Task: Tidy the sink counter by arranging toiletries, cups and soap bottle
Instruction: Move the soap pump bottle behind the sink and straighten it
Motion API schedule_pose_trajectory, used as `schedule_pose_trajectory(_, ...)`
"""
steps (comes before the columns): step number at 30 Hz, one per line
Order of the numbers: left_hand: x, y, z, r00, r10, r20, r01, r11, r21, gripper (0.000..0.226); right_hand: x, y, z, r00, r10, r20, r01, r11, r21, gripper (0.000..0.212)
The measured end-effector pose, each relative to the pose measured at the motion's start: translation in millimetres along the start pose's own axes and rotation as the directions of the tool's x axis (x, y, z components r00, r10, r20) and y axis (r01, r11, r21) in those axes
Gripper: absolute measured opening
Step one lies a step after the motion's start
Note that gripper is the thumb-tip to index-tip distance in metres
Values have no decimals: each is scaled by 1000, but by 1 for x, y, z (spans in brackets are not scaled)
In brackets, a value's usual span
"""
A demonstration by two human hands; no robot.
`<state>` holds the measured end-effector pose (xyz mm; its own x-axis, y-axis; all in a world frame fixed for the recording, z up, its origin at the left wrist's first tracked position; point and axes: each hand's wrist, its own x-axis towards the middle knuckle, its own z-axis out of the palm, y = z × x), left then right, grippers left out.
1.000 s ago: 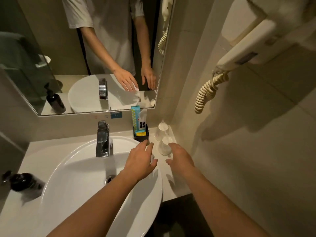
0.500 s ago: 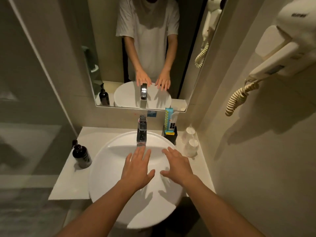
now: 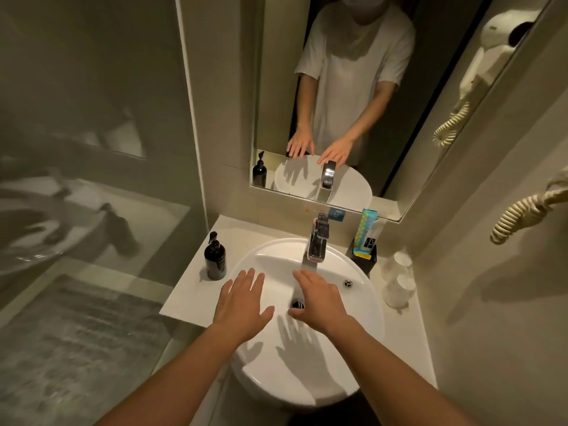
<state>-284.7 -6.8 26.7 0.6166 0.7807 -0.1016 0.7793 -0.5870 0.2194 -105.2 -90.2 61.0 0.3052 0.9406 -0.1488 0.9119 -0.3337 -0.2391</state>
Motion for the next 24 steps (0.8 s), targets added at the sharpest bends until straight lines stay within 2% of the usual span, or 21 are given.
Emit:
schedule_pose_trajectory(7, -10, -38, -13, 990, -141, -29, 140, 990, -28, 82, 29, -37, 7, 993, -115, 30, 116, 993, -36, 91)
schedule_pose_trajectory(13, -11, -72, -15, 964, -263, -43, 259, 963, -78, 82, 66, -65, 7, 978, -192, 82, 192, 981, 2, 87)
schedule_pose_trajectory(24, 19, -115, -21, 908, -418, 19, 412, 885, -215, 73, 140, -93, 18, 955, -237, 178, 214, 966, 143, 73)
